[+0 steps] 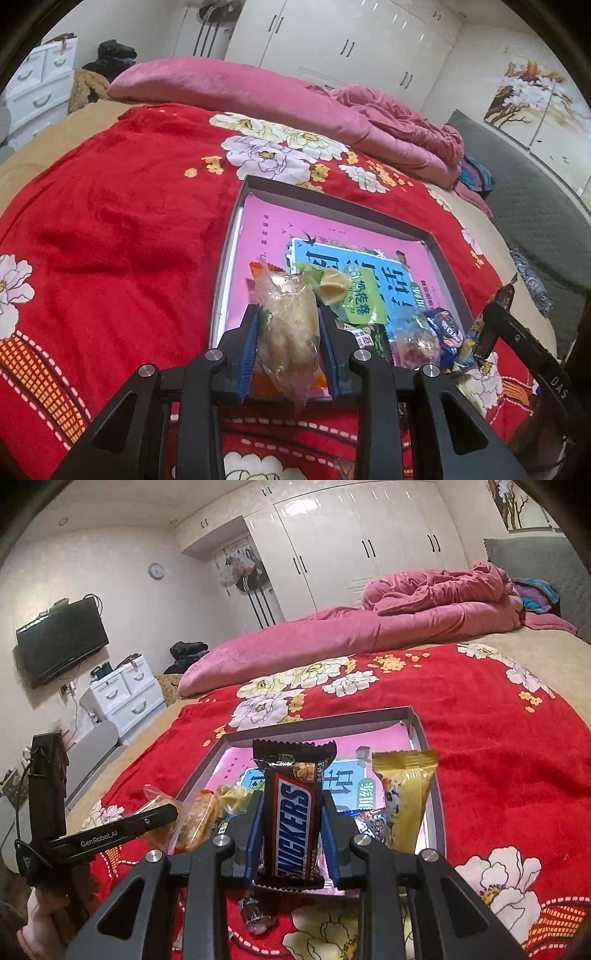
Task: Organize snacks
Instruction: 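Lift both held snacks and carry them over the grey tray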
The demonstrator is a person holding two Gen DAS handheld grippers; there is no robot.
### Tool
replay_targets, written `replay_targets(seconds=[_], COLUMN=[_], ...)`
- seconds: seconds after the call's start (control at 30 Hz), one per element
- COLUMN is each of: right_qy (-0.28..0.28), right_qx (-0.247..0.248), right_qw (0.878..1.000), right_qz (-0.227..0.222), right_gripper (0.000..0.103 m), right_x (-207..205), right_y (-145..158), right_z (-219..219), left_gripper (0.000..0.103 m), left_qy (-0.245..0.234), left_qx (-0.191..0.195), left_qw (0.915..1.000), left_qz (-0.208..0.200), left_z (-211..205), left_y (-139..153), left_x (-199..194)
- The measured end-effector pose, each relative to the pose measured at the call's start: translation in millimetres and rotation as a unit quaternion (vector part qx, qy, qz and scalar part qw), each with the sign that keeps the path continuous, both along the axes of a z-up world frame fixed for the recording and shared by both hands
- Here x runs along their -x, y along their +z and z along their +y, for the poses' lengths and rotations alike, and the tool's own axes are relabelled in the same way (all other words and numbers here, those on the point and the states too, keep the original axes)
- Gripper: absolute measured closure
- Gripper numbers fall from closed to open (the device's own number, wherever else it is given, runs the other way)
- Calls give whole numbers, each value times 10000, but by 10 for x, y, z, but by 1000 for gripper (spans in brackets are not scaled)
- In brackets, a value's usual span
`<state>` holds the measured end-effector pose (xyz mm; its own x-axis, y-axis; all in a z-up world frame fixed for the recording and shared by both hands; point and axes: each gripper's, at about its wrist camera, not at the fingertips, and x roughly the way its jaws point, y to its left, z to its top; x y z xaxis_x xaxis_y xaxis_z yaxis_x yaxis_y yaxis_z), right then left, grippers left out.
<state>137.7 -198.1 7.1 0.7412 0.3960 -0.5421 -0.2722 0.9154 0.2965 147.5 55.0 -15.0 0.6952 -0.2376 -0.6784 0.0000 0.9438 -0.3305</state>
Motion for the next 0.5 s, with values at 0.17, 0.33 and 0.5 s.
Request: replay_targets(seconds=[0.17, 0.33, 0.5], right_qy=[7, -22, -34], right_qx=[121, 147, 166], right_qw=[9999, 9999, 9998], right_qz=[-27, -1, 82], right_gripper=[74, 74, 74], right_x=[-40, -87, -138], right_y=[-10, -36, -85], right_z=[34, 30, 32], left_gripper=[71, 71, 71], left_qy=[-47, -75, -74], left_qx=[-141, -204, -207], left_qw=[9999, 9997, 9997], left_qz=[-38, -57, -54], left_z=[-61, -87, -90], left_y=[-2, 3, 1], left_x=[-35, -35, -40])
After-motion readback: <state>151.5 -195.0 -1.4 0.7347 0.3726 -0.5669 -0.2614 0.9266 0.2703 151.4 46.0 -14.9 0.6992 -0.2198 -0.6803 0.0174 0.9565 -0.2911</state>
